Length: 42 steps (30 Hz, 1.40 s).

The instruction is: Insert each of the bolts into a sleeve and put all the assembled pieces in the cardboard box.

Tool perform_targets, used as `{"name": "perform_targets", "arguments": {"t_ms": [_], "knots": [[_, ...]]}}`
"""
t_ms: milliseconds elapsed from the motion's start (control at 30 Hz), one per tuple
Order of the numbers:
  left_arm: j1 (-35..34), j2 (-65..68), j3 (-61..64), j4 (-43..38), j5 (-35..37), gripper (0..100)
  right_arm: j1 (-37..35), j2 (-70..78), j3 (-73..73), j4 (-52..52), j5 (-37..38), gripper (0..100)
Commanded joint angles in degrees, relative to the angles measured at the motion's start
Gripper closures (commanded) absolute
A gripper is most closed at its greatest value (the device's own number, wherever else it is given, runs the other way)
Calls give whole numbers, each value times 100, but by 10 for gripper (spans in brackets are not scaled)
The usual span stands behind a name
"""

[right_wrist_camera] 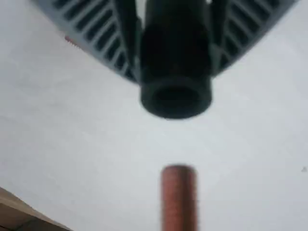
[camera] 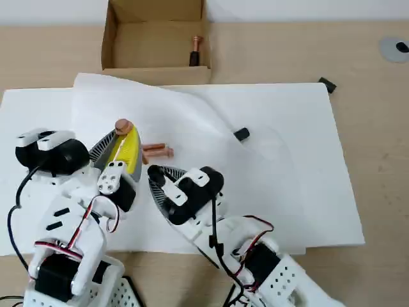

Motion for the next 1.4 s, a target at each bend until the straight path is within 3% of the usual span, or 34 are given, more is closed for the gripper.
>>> {"name": "perform_targets", "arguments": {"t_ms": [0,500,1367], "knots": [[246,-13,-53,-141,18,994,-57,-40,-4,0,-53,989],[413,-31,-70,545,44,994,-57,-48,-4,0,-53,989],[809,-40,132,492,-132,994,-57,-57,-4,0,-53,989]]}}
